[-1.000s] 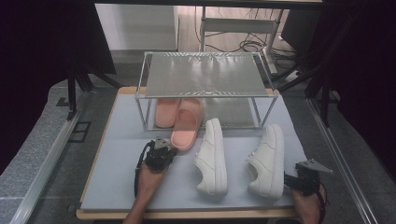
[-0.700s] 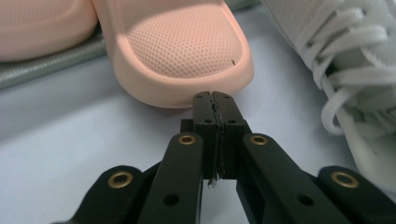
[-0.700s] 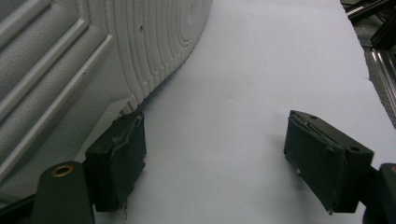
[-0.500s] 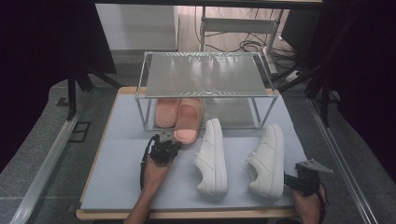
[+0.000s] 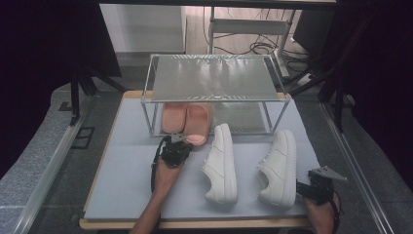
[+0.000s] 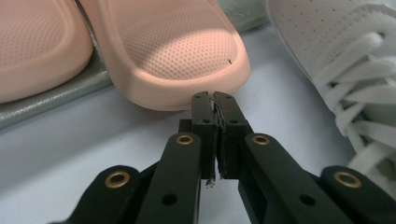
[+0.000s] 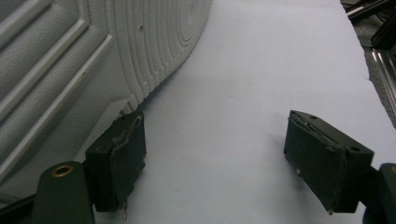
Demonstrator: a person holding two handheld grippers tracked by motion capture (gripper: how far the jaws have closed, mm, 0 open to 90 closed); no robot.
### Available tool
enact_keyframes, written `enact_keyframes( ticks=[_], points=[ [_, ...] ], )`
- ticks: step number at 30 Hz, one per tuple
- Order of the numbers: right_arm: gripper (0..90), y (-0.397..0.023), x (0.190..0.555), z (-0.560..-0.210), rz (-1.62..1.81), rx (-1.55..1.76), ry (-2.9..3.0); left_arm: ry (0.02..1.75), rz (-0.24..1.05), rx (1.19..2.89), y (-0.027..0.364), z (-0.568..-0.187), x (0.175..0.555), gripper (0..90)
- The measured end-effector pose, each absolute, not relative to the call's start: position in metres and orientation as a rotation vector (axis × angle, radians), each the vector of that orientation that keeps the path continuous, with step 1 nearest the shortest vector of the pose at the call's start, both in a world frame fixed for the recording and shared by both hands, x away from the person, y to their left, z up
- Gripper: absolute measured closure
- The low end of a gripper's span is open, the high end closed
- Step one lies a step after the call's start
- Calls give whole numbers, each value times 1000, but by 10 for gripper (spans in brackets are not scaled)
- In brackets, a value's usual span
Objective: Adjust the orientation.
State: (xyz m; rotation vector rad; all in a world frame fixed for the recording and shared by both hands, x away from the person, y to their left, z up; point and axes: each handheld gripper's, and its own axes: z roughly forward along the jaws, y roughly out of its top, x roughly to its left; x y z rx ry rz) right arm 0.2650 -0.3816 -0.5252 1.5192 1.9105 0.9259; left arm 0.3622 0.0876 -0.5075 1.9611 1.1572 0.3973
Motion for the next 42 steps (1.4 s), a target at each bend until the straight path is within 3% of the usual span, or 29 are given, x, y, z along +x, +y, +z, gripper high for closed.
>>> enact_keyframes(
  ticks=[42],
  points=[
    [207, -382, 265, -525, 925, 1518, 1911, 1234, 425, 1951, 79, -514, 417, 866]
  ],
)
